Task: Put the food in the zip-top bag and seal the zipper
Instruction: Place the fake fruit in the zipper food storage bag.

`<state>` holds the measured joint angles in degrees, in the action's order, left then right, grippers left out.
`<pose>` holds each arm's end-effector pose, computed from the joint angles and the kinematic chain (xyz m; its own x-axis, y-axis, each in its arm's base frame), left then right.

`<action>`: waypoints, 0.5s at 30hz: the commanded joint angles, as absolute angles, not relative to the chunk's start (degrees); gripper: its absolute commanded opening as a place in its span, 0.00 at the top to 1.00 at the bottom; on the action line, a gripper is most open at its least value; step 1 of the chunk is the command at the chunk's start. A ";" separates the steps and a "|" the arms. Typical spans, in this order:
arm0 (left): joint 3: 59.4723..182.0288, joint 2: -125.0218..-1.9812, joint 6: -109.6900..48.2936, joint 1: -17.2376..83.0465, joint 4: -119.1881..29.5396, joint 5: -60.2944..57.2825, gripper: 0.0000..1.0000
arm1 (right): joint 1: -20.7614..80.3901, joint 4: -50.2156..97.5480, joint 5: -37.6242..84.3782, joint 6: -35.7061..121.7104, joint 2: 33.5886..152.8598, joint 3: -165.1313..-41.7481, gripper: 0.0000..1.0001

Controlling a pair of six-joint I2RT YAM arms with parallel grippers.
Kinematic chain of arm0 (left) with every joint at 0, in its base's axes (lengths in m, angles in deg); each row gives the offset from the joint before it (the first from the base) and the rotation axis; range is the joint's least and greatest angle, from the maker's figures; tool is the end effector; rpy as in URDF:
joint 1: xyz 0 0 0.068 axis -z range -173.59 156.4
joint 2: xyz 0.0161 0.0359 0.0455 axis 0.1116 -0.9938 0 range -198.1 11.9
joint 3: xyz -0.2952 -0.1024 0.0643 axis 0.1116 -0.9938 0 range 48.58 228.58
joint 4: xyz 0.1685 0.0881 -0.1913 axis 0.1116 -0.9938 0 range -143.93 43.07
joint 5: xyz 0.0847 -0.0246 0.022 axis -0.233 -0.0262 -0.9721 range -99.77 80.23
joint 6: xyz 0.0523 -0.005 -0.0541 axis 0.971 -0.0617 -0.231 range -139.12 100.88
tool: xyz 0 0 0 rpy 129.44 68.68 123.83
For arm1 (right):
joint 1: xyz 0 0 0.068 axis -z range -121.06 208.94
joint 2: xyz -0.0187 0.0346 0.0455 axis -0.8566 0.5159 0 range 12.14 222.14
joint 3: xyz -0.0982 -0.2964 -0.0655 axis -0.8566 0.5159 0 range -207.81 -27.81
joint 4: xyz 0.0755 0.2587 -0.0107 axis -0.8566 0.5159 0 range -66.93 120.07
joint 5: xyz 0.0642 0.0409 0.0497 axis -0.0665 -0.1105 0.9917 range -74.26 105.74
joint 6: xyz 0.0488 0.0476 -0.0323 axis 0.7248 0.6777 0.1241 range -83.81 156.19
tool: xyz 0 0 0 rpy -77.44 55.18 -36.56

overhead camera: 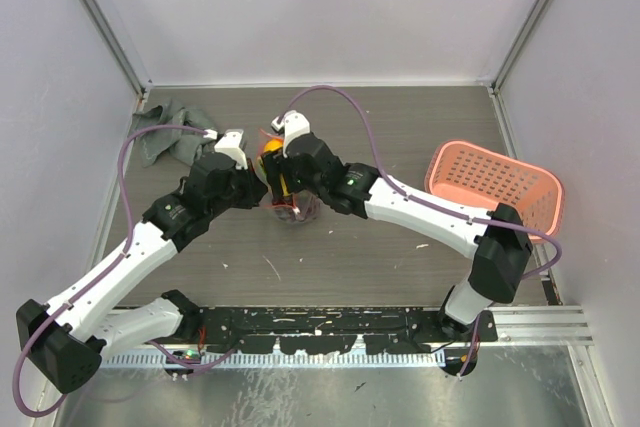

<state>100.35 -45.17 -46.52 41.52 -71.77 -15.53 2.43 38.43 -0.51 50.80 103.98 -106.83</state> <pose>0.1899 -0.1258 0.3423 -0.5954 -0.1411 -0.7909 0.2559 0.8999 -0.3532 0.2410 0.3320 0.3633 -0.4197 -0.1955 -0.8864 -0.5774 0.8110 0.0945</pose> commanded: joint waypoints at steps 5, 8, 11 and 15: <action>100.79 -43.57 -46.06 41.21 -66.71 -15.22 1.00 | 2.52 36.87 -2.55 50.51 100.52 -110.39 0.14; 100.81 -43.66 -46.10 41.17 -66.71 -15.14 1.00 | 2.45 37.15 -2.72 50.17 99.38 -110.34 0.10; 100.79 -43.65 -46.10 41.21 -66.70 -15.27 1.00 | 2.45 38.08 -3.98 50.81 98.27 -110.26 0.10; 100.81 -43.66 -46.15 41.21 -66.72 -15.35 1.00 | 2.55 41.15 -6.20 52.44 96.87 -110.72 0.15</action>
